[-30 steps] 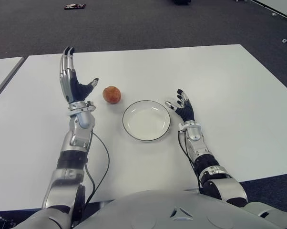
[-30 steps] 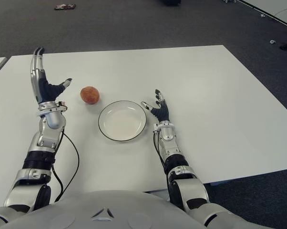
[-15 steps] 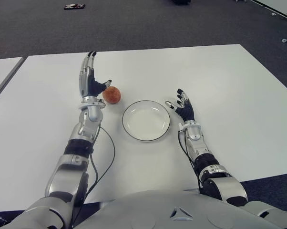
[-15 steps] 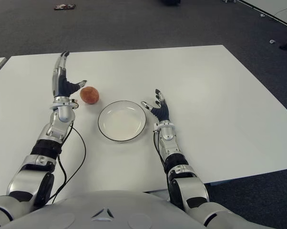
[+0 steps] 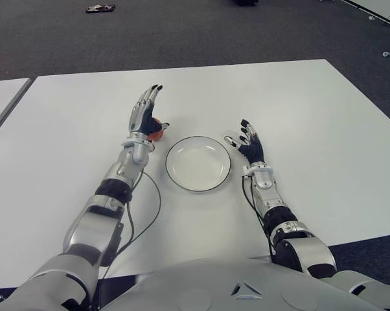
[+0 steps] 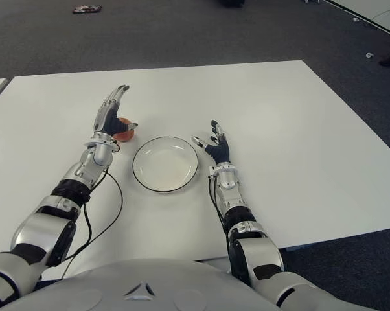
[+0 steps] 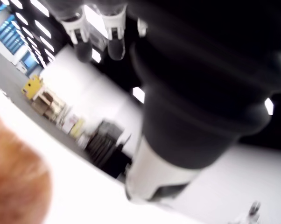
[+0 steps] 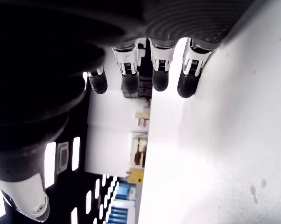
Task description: Put the apples into the plate.
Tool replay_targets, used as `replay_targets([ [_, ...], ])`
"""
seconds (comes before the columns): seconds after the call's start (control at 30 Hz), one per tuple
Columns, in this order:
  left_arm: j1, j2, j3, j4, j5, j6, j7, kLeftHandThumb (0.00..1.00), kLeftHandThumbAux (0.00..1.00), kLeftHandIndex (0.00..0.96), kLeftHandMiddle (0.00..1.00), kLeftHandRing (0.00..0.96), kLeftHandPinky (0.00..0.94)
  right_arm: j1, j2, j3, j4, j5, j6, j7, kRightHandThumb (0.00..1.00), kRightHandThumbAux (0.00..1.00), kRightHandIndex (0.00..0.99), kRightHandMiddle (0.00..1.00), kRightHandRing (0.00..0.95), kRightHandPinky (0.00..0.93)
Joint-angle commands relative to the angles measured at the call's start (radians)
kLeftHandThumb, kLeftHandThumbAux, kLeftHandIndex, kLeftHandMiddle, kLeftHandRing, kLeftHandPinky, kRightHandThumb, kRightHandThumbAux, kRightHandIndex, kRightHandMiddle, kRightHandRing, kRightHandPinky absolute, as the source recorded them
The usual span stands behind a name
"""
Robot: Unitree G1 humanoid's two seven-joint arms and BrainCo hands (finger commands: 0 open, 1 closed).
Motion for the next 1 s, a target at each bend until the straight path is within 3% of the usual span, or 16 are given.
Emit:
replay_targets([
  [0.03,-0.044,0.026,-0.037,0.069,0.027,-0.011,0.012,0.012,0.396,0.000,0.000,0.000,0.000,0.010,0.020,0.006,0.055,0.009,0.048,0.012,0.105,0.695,0.000,0.000,0.006,0.047],
  [0.53,-0.084,0.066,-0.132,0.121,0.089,-0.020,0.053,0.000,0.399,0.000,0.000,0.000,0.000,-0.004,0.019,-0.001,0.080,0.008,0.046,0.007,0.109,0.699,0.000,0.000,0.006,0.044],
  [1.0,-0.103,0.118,-0.217,0.099,0.191,0.091,0.104,0.000,0.369,0.000,0.000,0.000,0.000,-0.014,0.016,-0.003,0.102,0.008,0.042,0.008,0.110,0.701,0.000,0.000,0.009,0.052],
])
